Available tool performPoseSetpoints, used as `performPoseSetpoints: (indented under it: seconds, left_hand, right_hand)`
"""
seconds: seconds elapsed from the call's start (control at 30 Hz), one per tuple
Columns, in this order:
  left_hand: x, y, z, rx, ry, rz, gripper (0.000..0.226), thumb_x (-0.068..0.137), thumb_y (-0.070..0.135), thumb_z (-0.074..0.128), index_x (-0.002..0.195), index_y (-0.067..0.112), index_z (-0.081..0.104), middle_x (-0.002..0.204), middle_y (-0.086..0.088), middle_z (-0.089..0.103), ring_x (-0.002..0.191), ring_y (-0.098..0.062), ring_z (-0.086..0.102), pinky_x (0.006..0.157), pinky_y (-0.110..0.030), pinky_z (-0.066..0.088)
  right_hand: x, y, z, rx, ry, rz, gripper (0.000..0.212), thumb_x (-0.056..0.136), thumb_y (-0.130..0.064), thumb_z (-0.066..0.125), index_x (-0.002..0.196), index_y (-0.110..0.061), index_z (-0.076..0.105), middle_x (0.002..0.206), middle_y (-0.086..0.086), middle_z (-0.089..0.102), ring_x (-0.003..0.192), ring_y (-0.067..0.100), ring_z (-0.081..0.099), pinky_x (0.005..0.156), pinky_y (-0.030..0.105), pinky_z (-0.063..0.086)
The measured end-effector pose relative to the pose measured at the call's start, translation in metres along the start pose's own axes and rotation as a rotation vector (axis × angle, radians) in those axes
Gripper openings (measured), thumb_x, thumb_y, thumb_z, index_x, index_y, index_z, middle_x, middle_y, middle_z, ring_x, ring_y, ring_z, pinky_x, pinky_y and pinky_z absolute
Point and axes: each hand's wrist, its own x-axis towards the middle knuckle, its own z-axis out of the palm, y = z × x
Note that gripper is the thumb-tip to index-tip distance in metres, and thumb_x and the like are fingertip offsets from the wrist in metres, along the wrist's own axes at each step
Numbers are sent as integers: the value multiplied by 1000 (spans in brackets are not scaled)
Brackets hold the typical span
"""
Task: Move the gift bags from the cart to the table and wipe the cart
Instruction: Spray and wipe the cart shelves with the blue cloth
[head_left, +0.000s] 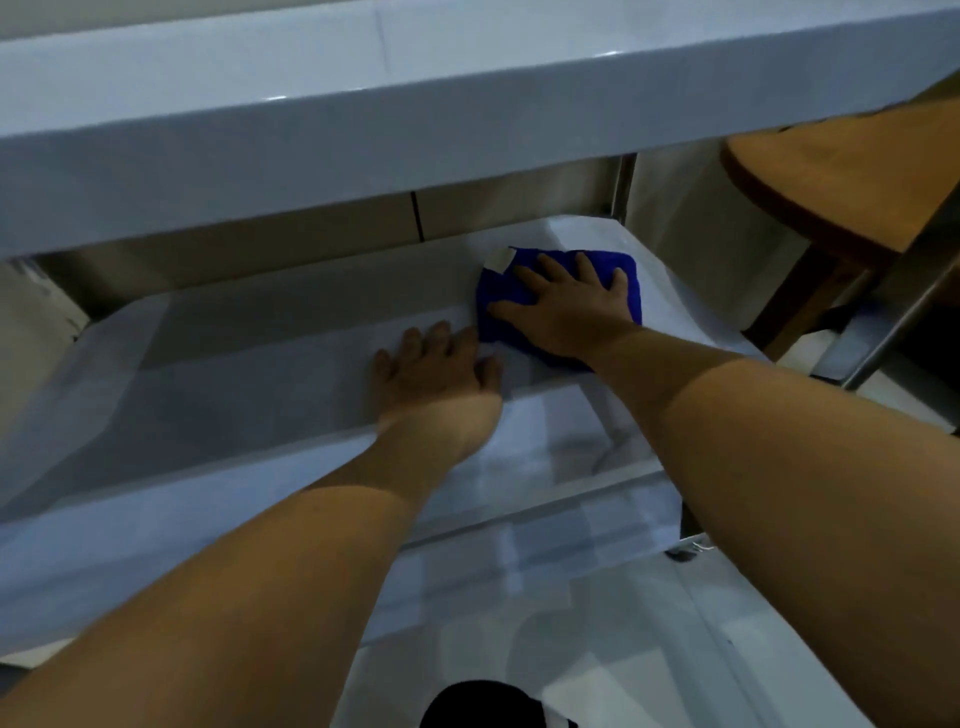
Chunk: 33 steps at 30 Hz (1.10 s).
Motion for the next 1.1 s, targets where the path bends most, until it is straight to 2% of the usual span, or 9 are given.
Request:
performPoseSetpoints:
  seconds: [0.27, 0.53, 0.8, 1.1]
  left_hand:
    - [-1, -1, 1, -19, 9, -1, 59, 103, 57, 17, 159, 37, 16, 169, 2, 9, 155, -26, 3, 122, -56, 4]
    - [2, -1, 2, -37, 28, -12, 60, 102, 61, 20, 158, 40, 19, 168, 5, 11, 154, -24, 5, 122, -54, 5]
    - [3, 0, -2, -10, -16, -49, 62, 101, 61, 19, 159, 40, 15, 168, 7, 9, 154, -22, 6, 122, -54, 6]
    - [0, 2, -12, 55, -77, -52, 63, 99, 64, 18, 158, 41, 15, 168, 4, 13, 152, -27, 16, 118, -56, 17]
  right_hand:
    - [92, 1, -6, -6, -5, 13, 82, 89, -84, 19, 159, -42, 12, 169, -7, 4, 155, 34, -2, 116, 70, -3]
    - [106, 4, -11, -5, -19, 11, 82, 90, -83, 20, 159, -41, 9, 169, -6, 3, 154, 35, -2, 117, 69, -2]
    - [34, 9, -8, 28, -56, 16, 84, 87, -85, 20, 159, -42, 12, 169, -9, 4, 155, 34, -4, 117, 69, -5]
    - [-124, 17, -13, 82, -67, 38, 74, 93, -77, 21, 159, -43, 12, 169, -9, 5, 155, 31, -5, 120, 63, -5]
